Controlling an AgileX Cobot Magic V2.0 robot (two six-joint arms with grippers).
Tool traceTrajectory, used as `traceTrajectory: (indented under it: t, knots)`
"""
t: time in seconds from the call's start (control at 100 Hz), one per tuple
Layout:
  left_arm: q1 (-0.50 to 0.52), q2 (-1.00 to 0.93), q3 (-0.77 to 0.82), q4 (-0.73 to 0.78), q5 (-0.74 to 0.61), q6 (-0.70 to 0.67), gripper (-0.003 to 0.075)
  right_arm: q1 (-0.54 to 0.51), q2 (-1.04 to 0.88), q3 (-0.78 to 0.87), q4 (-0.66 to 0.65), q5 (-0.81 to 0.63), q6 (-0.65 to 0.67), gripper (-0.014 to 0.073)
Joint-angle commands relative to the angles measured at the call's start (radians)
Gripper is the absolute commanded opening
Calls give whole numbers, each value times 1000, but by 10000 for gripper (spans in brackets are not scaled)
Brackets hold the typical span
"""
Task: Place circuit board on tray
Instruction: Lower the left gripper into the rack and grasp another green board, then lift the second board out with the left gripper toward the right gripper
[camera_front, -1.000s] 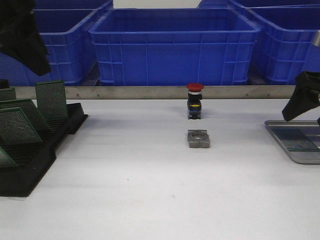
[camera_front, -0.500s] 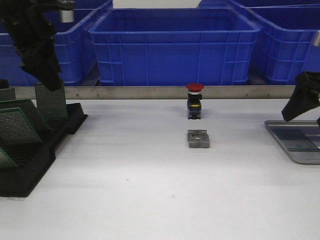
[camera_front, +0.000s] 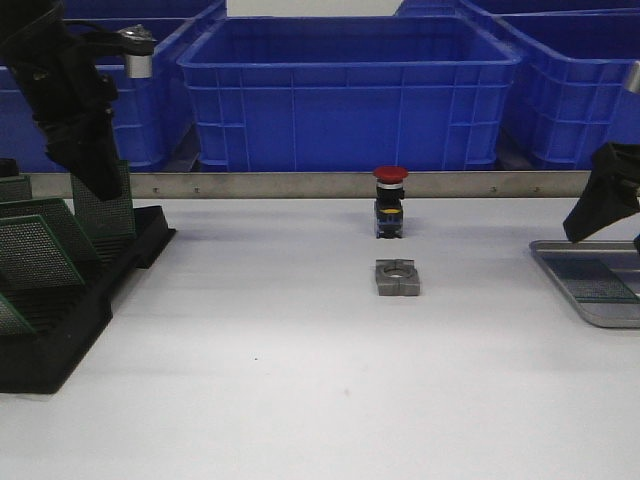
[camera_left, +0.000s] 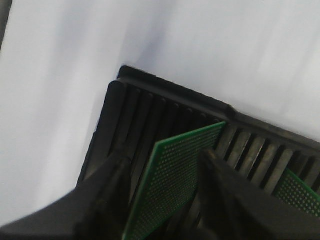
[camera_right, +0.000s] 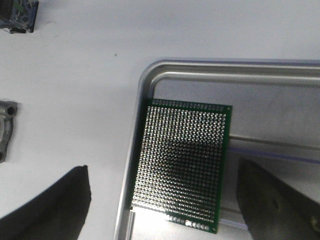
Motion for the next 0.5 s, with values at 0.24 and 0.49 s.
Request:
traceTrajectory:
  t: [0.24, 0.49]
  knots:
    - [3, -60, -43, -25, -8, 0, -20, -5, -52, -19, 18, 6, -21, 613]
    - [3, -62, -213, -81, 162, 0, -20, -5, -52, -19, 18, 11, -21, 613]
